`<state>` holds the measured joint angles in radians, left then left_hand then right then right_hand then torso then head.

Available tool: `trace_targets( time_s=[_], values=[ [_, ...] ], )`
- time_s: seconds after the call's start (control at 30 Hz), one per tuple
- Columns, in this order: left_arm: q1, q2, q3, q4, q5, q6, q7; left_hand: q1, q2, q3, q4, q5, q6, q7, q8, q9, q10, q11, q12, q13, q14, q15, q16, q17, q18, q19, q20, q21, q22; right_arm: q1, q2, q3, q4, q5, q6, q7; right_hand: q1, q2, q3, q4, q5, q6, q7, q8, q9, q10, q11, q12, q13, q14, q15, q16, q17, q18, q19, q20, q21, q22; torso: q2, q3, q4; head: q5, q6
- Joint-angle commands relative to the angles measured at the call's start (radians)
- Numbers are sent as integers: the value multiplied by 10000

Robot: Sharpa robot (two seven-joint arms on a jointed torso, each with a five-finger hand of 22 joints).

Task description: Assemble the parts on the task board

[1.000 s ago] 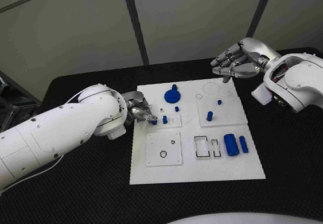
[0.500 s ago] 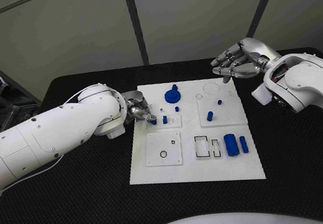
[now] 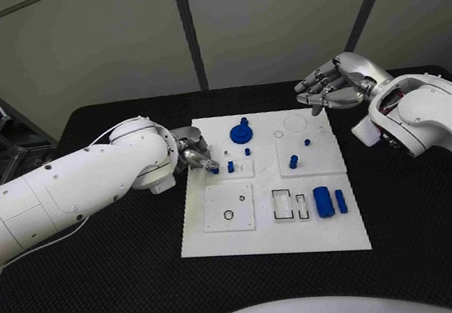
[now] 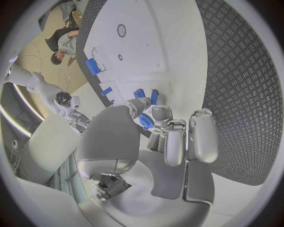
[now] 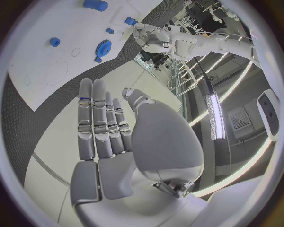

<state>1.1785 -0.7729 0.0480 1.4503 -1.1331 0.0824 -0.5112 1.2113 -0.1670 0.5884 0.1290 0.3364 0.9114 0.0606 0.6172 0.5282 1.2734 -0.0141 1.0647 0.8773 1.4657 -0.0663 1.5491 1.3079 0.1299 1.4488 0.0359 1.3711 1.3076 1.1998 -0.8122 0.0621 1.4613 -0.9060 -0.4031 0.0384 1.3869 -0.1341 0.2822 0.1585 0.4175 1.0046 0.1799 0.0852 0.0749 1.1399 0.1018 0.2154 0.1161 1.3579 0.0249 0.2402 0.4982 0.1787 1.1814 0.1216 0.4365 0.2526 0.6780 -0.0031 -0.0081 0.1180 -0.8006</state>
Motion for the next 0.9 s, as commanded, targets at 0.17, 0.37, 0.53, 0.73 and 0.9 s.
trace_targets(
  time_s=[0.17, 0.37, 0.53, 0.73, 0.9],
  values=[
    [7, 25, 0, -19, -89, 493, -111, -9, 106, 1316, -1237, 58, 57, 2, 75, 23, 102, -29, 31, 6, 977, -83, 45, 2385, -732, 79, 16, 39, 691, 15, 5, 5, 15, -18, 58, 45, -31, 22, 65, -7, 39, 30, 15, 11, 15, 79, 18, -51, -8, 89, -3, -35, 9, 35, 65, 12, -65, -14, -5, -2, -5, -4, -3],
    [8, 64, 0, -49, -164, 580, -111, -60, 70, 1327, -1237, 62, 67, -5, 103, 43, 86, -32, -19, -57, 977, -84, 46, 2386, -728, 70, 13, 22, 677, 15, 1, 5, 23, -18, 56, 45, -31, 22, 65, -7, 39, 30, 15, 11, 15, 79, 18, -51, -8, 89, -3, -35, 9, 35, 65, 12, -65, -14, -2, 2, -9, -7, -4],
    [9, 108, 0, -91, -188, 558, -109, -129, 53, 1343, -1218, 64, 73, -18, 135, 68, 68, -39, -84, -137, 976, -87, 43, 2381, -725, 64, 9, 8, 668, 15, 1, 5, 25, -18, 53, 42, -31, 22, 65, -7, 39, 30, 15, 11, 15, 79, 18, -51, -8, 89, -3, -35, 9, 35, 65, 12, -65, -14, 1, -1, -4, -17, -7],
    [10, 143, 0, -138, -152, 493, -93, -472, 48, 1289, -1066, 39, 100, -108, 263, 177, 147, -99, -117, -177, 981, -120, 53, 2396, -731, 79, -13, 23, 700, 15, 0, 5, 39, -18, 52, 38, -38, 20, 65, -4, 41, 29, 16, 11, 15, 79, 20, -52, -14, 91, -1, -40, 10, 34, 68, 12, -69, -17, -4, 2, -5, -24, -29],
    [11, 171, 0, -180, -132, 486, -88, -909, 17, 982, -831, 8, 116, -209, 341, 273, 213, -168, -113, -182, 982, -177, 56, 2399, -731, 83, -63, 10, 712, 15, -6, 5, 44, -18, 52, 33, -38, 20, 65, -4, 41, 29, 16, 11, 15, 79, 20, -52, -14, 91, -1, -40, 10, 34, 68, 12, -69, -17, -2, 3, -11, -37, -30]
  ],
)
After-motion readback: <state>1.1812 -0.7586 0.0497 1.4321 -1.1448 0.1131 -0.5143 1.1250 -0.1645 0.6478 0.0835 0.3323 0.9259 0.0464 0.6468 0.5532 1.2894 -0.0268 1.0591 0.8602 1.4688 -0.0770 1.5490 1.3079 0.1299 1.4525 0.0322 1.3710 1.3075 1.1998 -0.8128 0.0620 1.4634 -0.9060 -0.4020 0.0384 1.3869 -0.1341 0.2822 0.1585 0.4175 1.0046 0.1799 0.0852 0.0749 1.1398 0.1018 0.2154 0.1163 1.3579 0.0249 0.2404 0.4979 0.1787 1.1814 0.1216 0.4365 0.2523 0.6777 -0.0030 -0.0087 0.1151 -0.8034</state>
